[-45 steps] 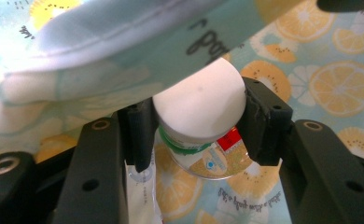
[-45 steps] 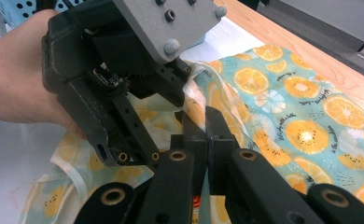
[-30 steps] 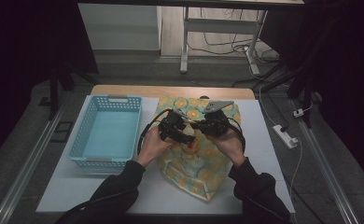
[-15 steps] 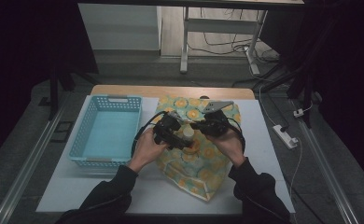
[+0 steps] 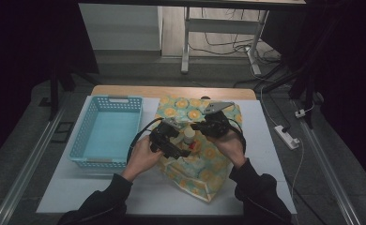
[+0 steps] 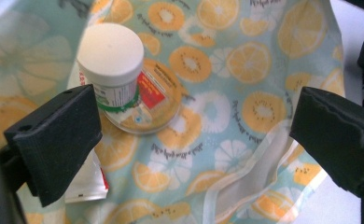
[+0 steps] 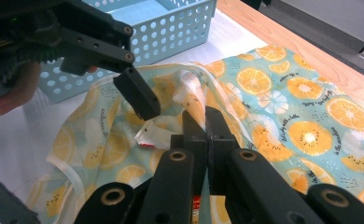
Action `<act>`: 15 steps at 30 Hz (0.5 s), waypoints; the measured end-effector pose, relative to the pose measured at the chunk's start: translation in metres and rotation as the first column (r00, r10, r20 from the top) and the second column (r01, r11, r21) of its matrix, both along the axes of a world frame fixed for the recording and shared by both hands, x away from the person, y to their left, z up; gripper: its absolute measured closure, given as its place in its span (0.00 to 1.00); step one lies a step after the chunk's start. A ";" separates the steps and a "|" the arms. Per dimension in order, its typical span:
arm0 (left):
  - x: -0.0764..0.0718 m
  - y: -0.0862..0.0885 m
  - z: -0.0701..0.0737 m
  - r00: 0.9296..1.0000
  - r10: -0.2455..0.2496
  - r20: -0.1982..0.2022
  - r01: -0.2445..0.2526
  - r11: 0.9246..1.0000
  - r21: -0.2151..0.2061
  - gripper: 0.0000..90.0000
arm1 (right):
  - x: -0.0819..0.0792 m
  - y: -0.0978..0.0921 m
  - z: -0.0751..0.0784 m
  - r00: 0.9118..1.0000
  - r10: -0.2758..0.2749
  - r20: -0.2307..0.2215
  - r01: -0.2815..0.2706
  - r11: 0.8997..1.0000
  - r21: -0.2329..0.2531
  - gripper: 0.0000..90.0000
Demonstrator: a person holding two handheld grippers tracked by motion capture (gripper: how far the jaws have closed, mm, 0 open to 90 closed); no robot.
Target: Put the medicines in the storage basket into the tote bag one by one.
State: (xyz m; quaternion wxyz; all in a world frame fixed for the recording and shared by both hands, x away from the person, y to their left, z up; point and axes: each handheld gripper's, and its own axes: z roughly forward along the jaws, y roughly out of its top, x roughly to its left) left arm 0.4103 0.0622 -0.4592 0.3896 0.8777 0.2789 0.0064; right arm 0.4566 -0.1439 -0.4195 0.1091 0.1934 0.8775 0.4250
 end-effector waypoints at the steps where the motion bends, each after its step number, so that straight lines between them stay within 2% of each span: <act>1: -0.001 0.000 -0.001 1.000 0.001 0.003 -0.001 1.000 0.001 0.00 | 0.000 0.000 0.000 1.000 0.000 0.000 0.000 1.000 0.000 0.99; 5: -0.007 0.001 -0.004 1.000 0.001 0.012 -0.001 1.000 0.007 0.00 | 0.000 0.001 0.000 1.000 0.002 -0.001 -0.002 1.000 0.000 0.99; 15: -0.015 -0.003 -0.017 0.999 -0.029 -0.014 0.030 0.999 0.045 0.00 | -0.001 0.001 -0.001 1.000 0.003 0.000 -0.003 1.000 -0.004 0.99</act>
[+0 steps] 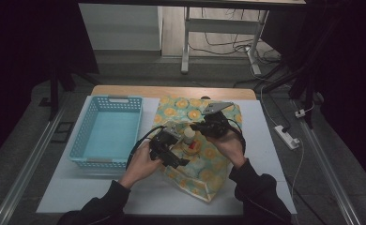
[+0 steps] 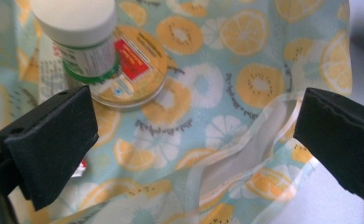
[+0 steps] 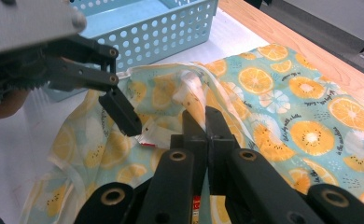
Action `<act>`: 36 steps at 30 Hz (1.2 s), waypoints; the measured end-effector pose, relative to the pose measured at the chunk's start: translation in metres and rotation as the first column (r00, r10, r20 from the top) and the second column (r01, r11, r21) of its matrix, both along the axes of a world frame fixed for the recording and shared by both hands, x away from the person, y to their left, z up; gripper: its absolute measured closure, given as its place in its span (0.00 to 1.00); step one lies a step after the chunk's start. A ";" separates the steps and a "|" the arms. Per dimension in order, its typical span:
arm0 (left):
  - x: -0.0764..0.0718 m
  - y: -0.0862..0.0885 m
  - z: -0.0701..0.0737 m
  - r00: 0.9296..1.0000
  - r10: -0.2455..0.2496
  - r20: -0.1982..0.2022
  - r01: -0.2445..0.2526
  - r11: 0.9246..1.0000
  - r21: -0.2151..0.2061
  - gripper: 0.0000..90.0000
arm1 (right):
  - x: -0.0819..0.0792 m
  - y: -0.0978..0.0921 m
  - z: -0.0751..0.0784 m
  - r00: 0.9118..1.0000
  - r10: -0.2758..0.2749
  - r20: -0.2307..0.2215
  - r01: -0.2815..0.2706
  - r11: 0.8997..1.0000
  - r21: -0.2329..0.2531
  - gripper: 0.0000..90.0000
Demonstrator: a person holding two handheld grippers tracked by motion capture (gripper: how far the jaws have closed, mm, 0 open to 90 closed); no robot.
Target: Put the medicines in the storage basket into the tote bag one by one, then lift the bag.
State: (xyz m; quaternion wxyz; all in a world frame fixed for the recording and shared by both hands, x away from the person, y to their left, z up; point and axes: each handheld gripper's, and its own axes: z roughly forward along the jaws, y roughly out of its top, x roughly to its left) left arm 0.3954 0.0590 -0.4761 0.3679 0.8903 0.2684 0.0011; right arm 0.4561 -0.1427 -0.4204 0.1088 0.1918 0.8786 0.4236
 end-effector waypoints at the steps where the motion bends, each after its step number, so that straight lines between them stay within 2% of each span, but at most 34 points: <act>1: -0.001 0.000 -0.001 1.000 -0.001 -0.001 0.001 1.000 0.008 0.00 | 0.000 0.000 0.000 1.000 0.000 0.000 0.000 1.000 0.000 0.99; 10: -0.005 0.002 -0.013 0.999 0.017 -0.032 -0.016 0.998 0.055 0.01 | -0.001 0.001 -0.001 1.000 0.005 -0.003 -0.005 1.000 -0.004 0.99; 19: -0.003 0.001 -0.030 0.998 -0.011 -0.059 0.016 0.996 0.090 0.02 | -0.001 0.002 -0.001 1.000 0.005 -0.005 -0.005 1.000 -0.005 0.99; 24: -0.004 -0.001 -0.039 0.998 -0.030 -0.057 0.036 0.994 0.107 0.04 | -0.002 0.002 -0.001 1.000 0.006 -0.006 -0.006 1.000 -0.005 0.99; 27: -0.004 0.000 -0.044 0.998 -0.033 -0.044 0.039 0.991 0.125 0.09 | -0.002 0.002 -0.001 1.000 0.006 -0.007 -0.006 1.000 -0.005 0.99; 34: -0.006 0.003 -0.047 0.999 -0.033 -0.020 0.036 0.987 0.154 0.31 | -0.002 0.002 -0.002 1.000 0.007 -0.008 -0.007 1.000 -0.009 0.99; 36: -0.008 0.003 -0.045 0.999 -0.050 -0.005 0.050 0.981 0.186 0.39 | -0.001 0.002 -0.003 1.000 0.009 -0.009 -0.009 1.000 -0.011 0.99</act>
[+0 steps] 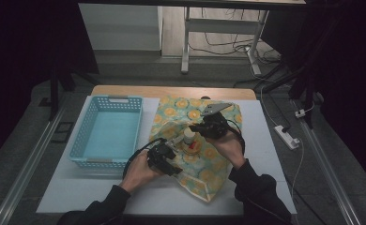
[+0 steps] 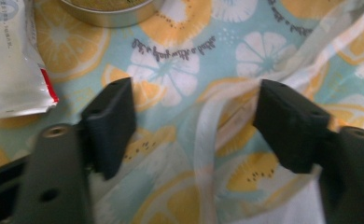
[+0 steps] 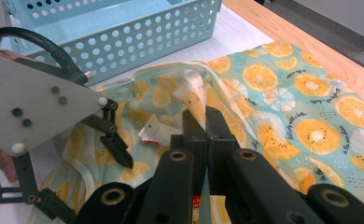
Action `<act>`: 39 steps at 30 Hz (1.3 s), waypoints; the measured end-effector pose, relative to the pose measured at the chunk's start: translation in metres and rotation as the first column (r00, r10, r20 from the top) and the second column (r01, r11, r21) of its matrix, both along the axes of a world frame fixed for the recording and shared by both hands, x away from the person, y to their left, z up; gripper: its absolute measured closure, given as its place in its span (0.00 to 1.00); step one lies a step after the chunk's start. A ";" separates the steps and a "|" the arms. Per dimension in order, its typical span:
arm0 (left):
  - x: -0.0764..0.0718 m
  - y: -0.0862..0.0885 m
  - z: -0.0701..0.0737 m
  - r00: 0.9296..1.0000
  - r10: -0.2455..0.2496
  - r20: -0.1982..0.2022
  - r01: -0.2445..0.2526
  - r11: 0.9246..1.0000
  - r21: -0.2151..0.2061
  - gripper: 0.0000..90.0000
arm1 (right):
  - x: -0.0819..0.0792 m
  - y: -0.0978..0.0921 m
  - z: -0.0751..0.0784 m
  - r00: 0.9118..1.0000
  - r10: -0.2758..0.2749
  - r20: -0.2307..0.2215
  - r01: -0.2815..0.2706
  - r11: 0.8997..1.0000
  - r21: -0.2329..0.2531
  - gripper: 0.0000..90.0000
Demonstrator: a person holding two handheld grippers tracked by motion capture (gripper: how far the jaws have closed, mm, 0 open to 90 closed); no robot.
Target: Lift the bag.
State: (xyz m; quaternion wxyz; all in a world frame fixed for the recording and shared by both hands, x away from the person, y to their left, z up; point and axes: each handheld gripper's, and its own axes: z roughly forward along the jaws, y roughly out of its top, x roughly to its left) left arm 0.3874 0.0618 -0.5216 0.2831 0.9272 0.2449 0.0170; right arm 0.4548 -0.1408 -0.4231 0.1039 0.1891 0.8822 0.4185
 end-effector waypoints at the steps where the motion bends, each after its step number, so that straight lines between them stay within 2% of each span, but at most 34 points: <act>1: -0.001 0.000 0.001 1.000 0.002 0.012 -0.002 1.000 0.018 0.43 | 0.000 0.000 0.000 1.000 0.001 0.001 -0.001 1.000 -0.001 0.99; 4: -0.004 -0.001 0.002 1.000 -0.001 0.029 0.000 0.999 0.045 0.55 | 0.000 0.000 0.000 1.000 -0.001 0.001 0.001 1.000 0.000 0.99; 12: -0.005 -0.001 0.004 1.000 0.009 -0.018 -0.009 1.000 0.017 0.91 | 0.001 0.000 -0.001 1.000 -0.002 -0.003 0.002 1.000 -0.001 0.99; 15: -0.005 -0.002 0.004 0.999 0.027 -0.031 -0.026 1.000 0.017 0.97 | 0.001 0.000 -0.001 1.000 -0.001 -0.006 0.001 1.000 -0.004 0.99; 20: -0.004 -0.003 0.006 0.998 0.036 -0.057 -0.035 0.999 0.011 0.99 | 0.001 -0.001 -0.002 1.000 -0.001 -0.007 0.001 1.000 -0.003 0.99; 26: -0.006 -0.003 0.016 0.996 0.060 -0.065 -0.060 0.998 0.004 0.99 | 0.001 -0.002 0.000 1.000 -0.001 -0.004 0.001 1.000 0.001 0.99; 31: -0.008 -0.003 0.029 0.995 0.086 -0.058 -0.087 0.996 -0.023 0.99 | -0.001 -0.003 0.005 1.000 -0.002 0.003 0.002 1.000 0.013 0.99; 35: -0.010 -0.002 0.038 0.996 0.081 -0.033 -0.083 0.996 -0.042 0.99 | -0.003 -0.003 0.008 1.000 0.002 0.011 -0.002 1.000 0.021 0.99; 39: -0.011 -0.002 0.045 0.996 0.086 -0.026 -0.088 0.994 -0.061 0.99 | -0.005 -0.003 0.011 1.000 0.009 0.017 -0.009 1.000 0.029 0.99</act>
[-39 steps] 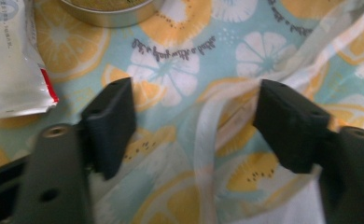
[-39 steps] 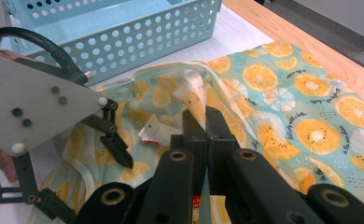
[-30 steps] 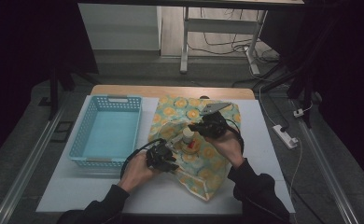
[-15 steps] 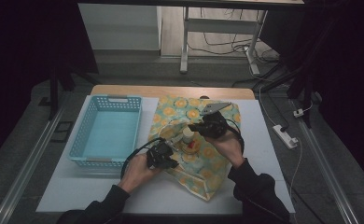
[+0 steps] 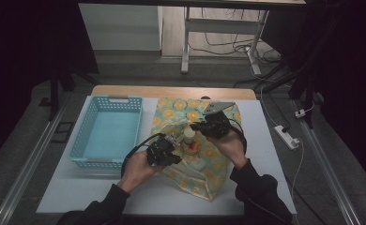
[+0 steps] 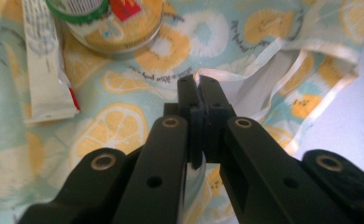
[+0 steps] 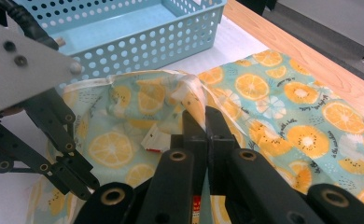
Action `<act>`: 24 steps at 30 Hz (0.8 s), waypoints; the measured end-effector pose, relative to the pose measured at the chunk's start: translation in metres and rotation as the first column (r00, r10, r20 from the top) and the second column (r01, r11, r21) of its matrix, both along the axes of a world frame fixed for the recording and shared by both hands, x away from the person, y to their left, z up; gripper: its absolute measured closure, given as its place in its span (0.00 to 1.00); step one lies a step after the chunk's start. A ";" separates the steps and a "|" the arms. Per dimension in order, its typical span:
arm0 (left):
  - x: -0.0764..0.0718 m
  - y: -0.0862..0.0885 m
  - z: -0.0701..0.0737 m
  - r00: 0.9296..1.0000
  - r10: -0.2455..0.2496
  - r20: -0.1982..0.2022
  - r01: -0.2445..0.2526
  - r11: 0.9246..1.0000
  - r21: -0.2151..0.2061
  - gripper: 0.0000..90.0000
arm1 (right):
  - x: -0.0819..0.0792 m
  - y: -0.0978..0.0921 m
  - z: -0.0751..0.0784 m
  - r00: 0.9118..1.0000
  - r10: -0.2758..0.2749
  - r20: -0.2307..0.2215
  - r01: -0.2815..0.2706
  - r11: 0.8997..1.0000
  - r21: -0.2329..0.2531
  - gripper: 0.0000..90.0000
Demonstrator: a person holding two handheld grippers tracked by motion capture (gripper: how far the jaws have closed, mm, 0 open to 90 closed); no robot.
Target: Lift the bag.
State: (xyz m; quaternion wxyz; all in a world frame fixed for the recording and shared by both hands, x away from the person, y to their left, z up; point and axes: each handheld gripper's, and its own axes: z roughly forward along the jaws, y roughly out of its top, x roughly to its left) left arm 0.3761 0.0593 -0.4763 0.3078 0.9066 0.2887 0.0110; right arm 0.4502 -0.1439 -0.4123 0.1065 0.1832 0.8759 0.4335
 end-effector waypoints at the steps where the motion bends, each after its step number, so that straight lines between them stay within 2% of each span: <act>1: 0.000 0.000 0.002 1.000 0.004 0.002 -0.004 1.000 -0.002 0.99 | 0.000 0.000 0.000 1.000 0.002 0.000 -0.002 1.000 0.002 0.99; 6: 0.002 0.002 0.010 1.000 0.006 -0.012 -0.006 0.999 -0.033 0.99 | -0.002 0.000 0.002 1.000 0.005 0.001 -0.005 1.000 0.002 0.99; 16: 0.007 0.013 0.029 1.000 0.021 -0.011 -0.022 0.993 -0.112 0.99 | -0.007 0.003 0.009 1.000 0.024 -0.003 -0.024 1.000 0.010 0.99; 24: 0.012 0.016 0.043 0.999 0.031 -0.010 -0.032 0.992 -0.122 0.99 | -0.008 0.001 0.017 1.000 0.030 -0.009 -0.030 0.999 0.020 0.99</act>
